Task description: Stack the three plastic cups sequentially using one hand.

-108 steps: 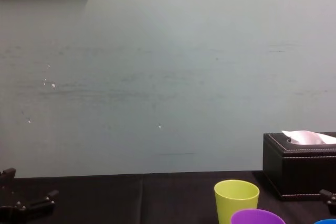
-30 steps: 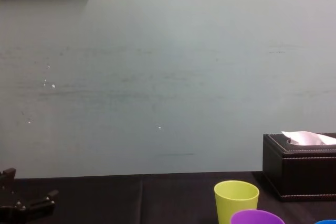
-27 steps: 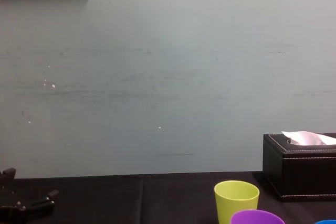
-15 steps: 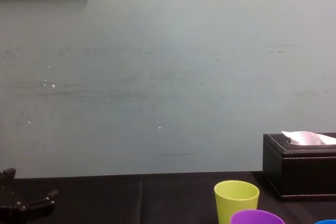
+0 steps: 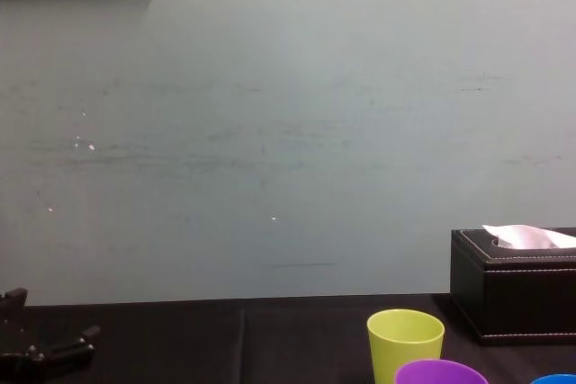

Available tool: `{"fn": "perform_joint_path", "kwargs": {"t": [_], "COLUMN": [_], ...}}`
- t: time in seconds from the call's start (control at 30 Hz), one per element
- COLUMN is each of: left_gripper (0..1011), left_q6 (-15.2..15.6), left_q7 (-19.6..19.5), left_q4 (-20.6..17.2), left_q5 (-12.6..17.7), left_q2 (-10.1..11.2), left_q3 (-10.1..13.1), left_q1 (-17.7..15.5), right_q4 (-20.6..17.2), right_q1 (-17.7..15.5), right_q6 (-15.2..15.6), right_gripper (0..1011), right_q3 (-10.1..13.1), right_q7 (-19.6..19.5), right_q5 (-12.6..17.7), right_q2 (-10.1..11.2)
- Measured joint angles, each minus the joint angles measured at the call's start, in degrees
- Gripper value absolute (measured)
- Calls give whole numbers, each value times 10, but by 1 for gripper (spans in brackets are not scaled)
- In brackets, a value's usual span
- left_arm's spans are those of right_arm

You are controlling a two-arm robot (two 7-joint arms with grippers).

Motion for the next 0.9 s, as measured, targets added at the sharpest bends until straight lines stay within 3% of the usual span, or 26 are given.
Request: {"fn": "perform_joint_path", "kwargs": {"t": [0.5,0.9], "left_gripper": [1011,1011], "left_q6": [0,0], "left_q7": [0,0], "left_q4": [0,0], "left_q5": [0,0], "left_q2": [0,0], "left_q3": [0,0], "left_q1": [0,0], "right_q4": [-2,-2], "right_q1": [0,0], "right_q6": [2,2], "right_gripper": [1003,791], "right_q3": [2,2], "right_q7": [3,3], "right_q5": [-6,-5], "right_q2": [-4,-4]}}
